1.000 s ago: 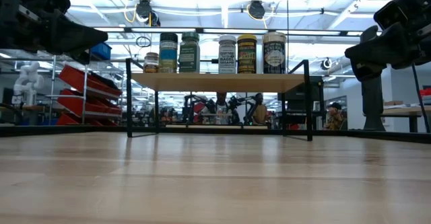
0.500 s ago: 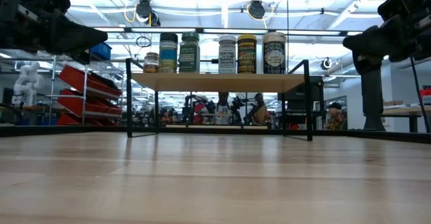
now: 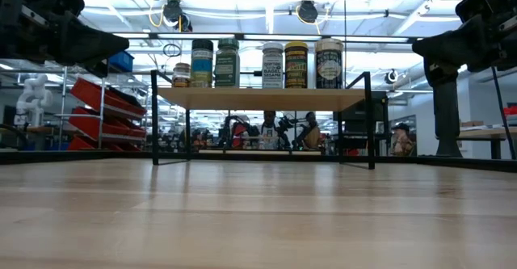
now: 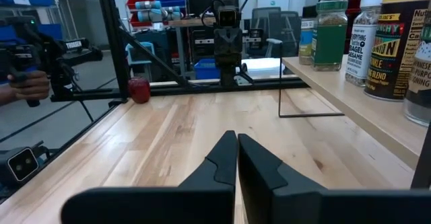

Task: Shelf spices
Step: Return to Home Position

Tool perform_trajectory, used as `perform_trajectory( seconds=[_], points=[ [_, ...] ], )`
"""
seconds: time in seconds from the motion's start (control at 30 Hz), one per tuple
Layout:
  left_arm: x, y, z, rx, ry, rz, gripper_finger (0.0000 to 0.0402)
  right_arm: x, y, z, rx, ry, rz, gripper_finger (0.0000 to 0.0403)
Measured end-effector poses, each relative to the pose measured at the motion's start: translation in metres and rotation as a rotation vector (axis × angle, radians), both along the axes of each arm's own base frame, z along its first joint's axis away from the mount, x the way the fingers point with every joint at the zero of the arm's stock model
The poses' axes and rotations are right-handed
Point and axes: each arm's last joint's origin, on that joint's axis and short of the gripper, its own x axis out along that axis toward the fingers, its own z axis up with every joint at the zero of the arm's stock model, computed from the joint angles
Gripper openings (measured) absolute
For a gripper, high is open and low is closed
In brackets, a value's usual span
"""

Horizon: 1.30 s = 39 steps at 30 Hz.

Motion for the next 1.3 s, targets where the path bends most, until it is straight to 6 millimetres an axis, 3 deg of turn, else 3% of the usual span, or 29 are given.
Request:
perform_trajectory(
  seconds=[1.3],
  points=[
    [0.0, 0.0, 0.0002, 0.004, -0.003, 0.0, 0.0005, 0.0, 0.001, -0.0006, -0.016, 0.006, 0.032, 0.0]
  ],
)
